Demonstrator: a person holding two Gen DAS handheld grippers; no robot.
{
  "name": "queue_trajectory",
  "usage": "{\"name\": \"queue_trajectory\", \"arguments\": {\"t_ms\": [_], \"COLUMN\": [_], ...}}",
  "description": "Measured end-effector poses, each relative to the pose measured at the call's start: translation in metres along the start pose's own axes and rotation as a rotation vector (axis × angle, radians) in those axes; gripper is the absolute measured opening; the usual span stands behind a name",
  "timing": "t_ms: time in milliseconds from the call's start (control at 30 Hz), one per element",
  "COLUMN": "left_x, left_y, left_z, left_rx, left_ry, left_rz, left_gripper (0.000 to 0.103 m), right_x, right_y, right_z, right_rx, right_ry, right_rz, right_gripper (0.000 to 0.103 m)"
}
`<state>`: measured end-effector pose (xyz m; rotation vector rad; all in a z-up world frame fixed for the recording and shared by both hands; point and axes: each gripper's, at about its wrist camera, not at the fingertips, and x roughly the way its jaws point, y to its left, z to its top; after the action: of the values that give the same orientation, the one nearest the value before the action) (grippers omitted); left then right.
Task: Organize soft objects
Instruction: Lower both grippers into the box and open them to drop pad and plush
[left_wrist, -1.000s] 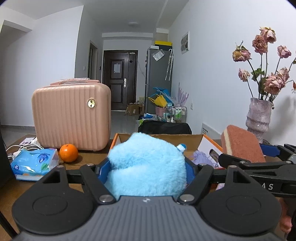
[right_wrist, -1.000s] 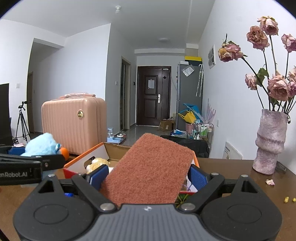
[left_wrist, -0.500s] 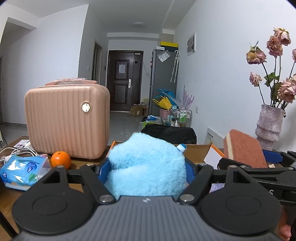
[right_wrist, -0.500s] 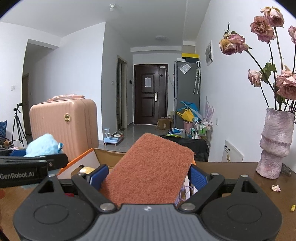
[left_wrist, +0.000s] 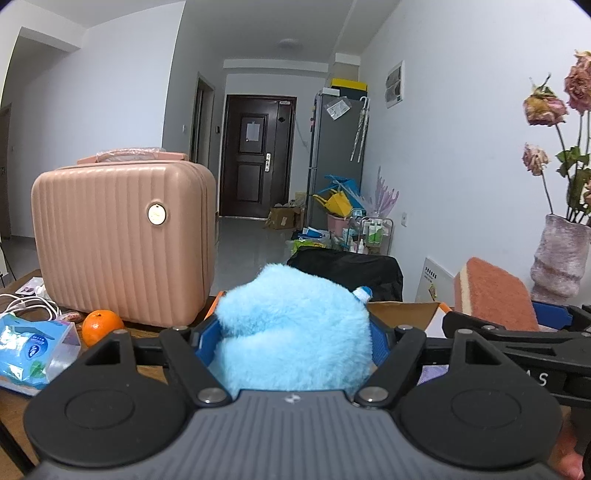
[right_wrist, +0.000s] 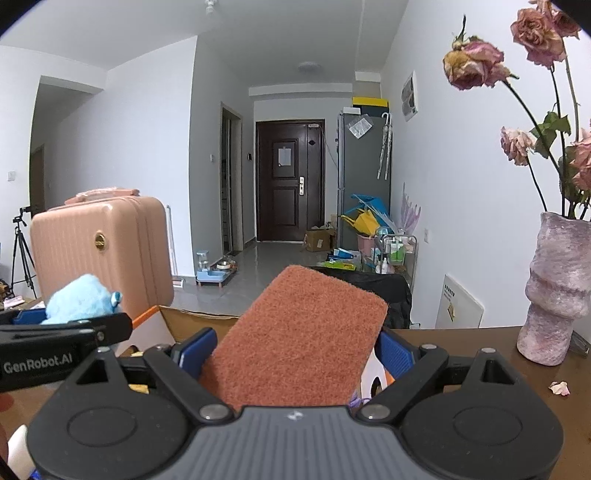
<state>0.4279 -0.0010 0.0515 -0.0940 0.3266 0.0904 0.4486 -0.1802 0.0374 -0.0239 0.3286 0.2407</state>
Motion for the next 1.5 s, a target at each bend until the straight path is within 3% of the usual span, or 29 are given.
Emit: {"name": "queue_trajectory", "arguments": {"t_ms": [667, 967, 1067, 1267, 1500], "left_x": [0.066, 0.078, 0.079, 0.077, 0.074], "left_y": [0.01, 0.008, 0.011, 0.018, 0.02], "left_z": [0.0, -0.007, -0.007, -0.004, -0.002], "left_rx": [0.014, 0.053, 0.041, 0.01, 0.007], "left_ry": [0.105, 0.151, 0.155, 0.155, 0.149], "left_rz": [0.058, 0.08, 0.085, 0.108, 0.127], "left_gripper": [0.076, 0.077, 0.08, 0.1, 0.103], "right_x": [0.067, 0.082, 0.084, 0.083, 0.082], "right_y": [0.0, -0.001, -0.003, -0.013, -0.016], "right_z": [0.0, -0.004, -0.006, -0.002, -0.003], "right_rx": [-0.023, -0.019, -0.009, 0.023, 0.027], "right_ry": [0.151, 0.196, 0.2, 0.194, 0.192], "right_rz": [-0.026, -0.019, -0.014, -0.024, -0.032], "right_gripper": [0.092, 0.093, 0.095, 0.102, 0.102]}}
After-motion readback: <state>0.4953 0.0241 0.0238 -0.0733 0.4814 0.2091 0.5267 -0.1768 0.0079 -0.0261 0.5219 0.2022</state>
